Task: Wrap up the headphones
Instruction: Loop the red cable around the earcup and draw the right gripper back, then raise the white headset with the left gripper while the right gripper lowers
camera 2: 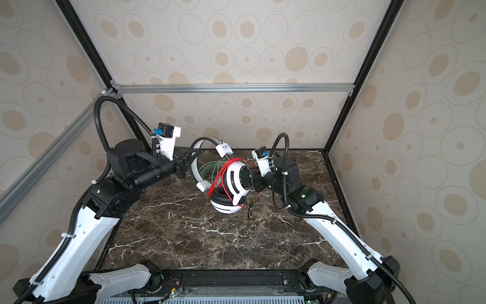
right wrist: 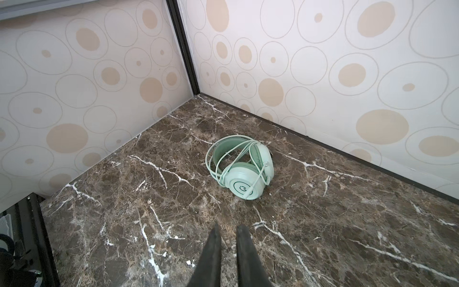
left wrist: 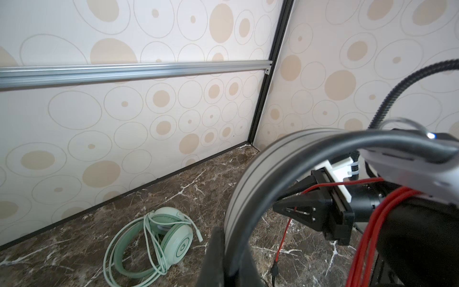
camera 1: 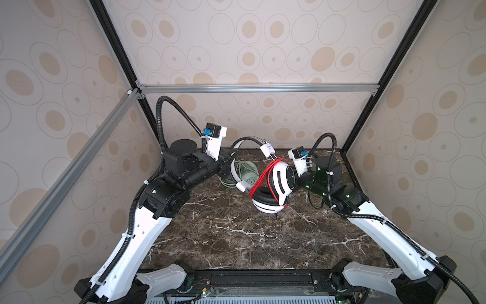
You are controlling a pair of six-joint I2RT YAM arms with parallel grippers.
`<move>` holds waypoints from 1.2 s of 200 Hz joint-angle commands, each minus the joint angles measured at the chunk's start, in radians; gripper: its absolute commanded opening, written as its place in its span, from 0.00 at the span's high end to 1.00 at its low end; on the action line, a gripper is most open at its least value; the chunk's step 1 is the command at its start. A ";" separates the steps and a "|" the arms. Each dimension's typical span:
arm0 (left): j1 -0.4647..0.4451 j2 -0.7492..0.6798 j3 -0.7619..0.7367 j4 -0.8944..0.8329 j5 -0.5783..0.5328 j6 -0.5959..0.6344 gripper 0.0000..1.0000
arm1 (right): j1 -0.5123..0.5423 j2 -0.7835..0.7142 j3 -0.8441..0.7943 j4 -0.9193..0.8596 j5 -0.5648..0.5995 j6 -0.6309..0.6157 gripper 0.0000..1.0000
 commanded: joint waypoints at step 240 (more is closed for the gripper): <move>-0.006 0.066 0.287 0.254 -0.073 -0.210 1.00 | -0.005 0.007 -0.242 0.296 -0.077 0.167 0.79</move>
